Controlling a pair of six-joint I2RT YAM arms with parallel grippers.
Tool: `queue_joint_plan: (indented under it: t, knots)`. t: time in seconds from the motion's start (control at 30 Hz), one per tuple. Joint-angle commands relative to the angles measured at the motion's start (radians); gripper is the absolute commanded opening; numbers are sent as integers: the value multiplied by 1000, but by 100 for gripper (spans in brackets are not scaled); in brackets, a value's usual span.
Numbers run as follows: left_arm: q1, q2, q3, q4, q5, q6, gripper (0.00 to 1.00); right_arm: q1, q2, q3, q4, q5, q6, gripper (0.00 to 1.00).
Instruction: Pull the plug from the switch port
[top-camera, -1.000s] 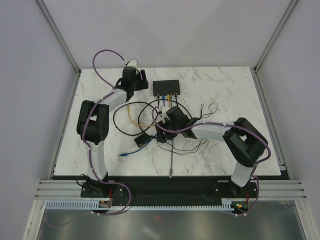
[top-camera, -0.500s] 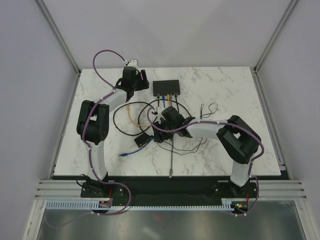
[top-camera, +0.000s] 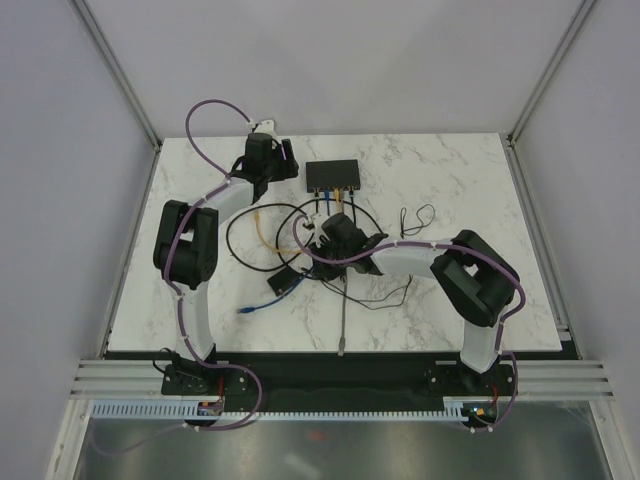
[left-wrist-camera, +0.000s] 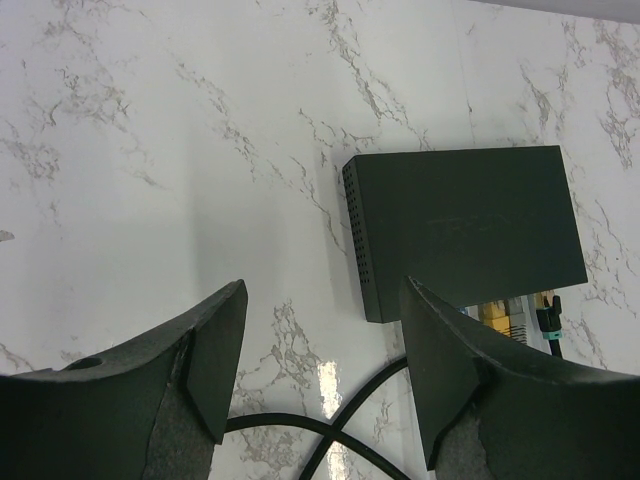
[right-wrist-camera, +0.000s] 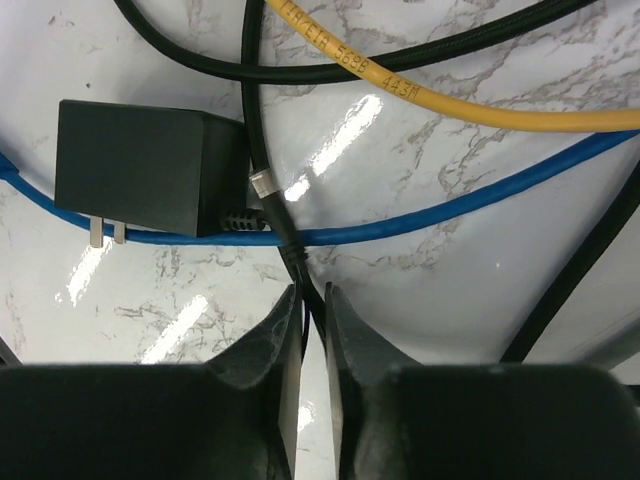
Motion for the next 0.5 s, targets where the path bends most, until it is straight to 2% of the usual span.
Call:
queue_joint_plan:
  t: [0.0, 0.23, 0.47]
  knots:
    - [3, -30, 5, 54, 7, -31, 70, 6, -8, 47, 7, 4, 12, 19]
    - [3, -30, 8, 54, 7, -31, 70, 6, -44, 70, 7, 6, 26, 0]
    - [2, -33, 4, 54, 7, -31, 70, 6, -118, 84, -8, 1, 43, 0]
